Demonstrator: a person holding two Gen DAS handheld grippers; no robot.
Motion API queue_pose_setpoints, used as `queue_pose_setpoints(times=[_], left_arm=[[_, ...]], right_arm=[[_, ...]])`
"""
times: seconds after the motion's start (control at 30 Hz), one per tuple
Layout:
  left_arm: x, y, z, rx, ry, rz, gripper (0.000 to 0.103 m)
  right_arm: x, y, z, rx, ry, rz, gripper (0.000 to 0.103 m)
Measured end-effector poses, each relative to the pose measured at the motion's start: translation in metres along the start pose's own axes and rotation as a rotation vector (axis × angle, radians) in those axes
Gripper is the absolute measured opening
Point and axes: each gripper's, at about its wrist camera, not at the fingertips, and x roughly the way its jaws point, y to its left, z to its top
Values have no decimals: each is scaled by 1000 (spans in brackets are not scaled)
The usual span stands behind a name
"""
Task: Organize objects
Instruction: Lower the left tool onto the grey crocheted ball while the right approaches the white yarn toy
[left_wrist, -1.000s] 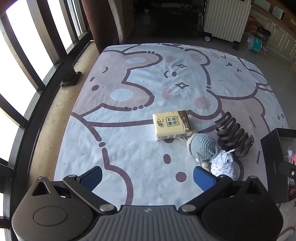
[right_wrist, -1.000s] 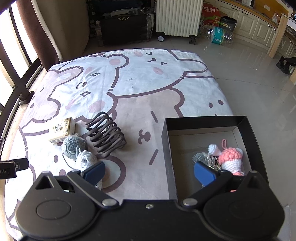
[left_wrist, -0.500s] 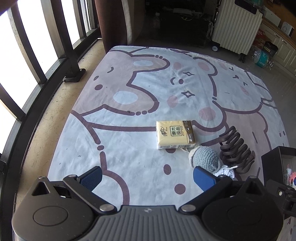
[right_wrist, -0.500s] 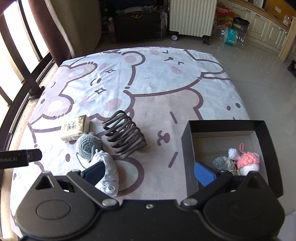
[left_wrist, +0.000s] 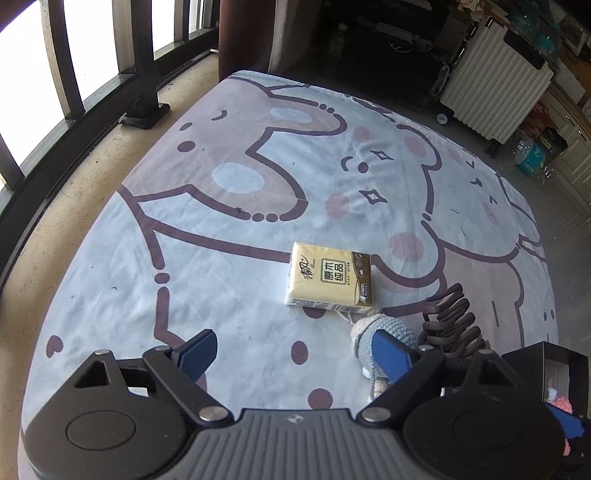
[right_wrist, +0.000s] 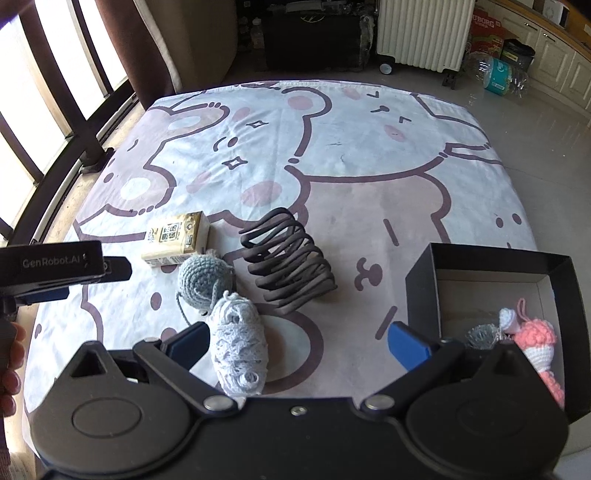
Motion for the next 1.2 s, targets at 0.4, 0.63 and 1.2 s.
queue_pose_setpoints(times=[0.4,0.63,1.2], left_arm=[[20,-8,-3,-101,72,-130,78],[26,-14,-1,-118,84,-205,68],[48,-14,-4,-230,139,-239,64]], right_arm=[[19,12,-1,-28,66,77,88],[32,20,-2,-46,114,111,74],[54,27,-4,-85,183,169,37]])
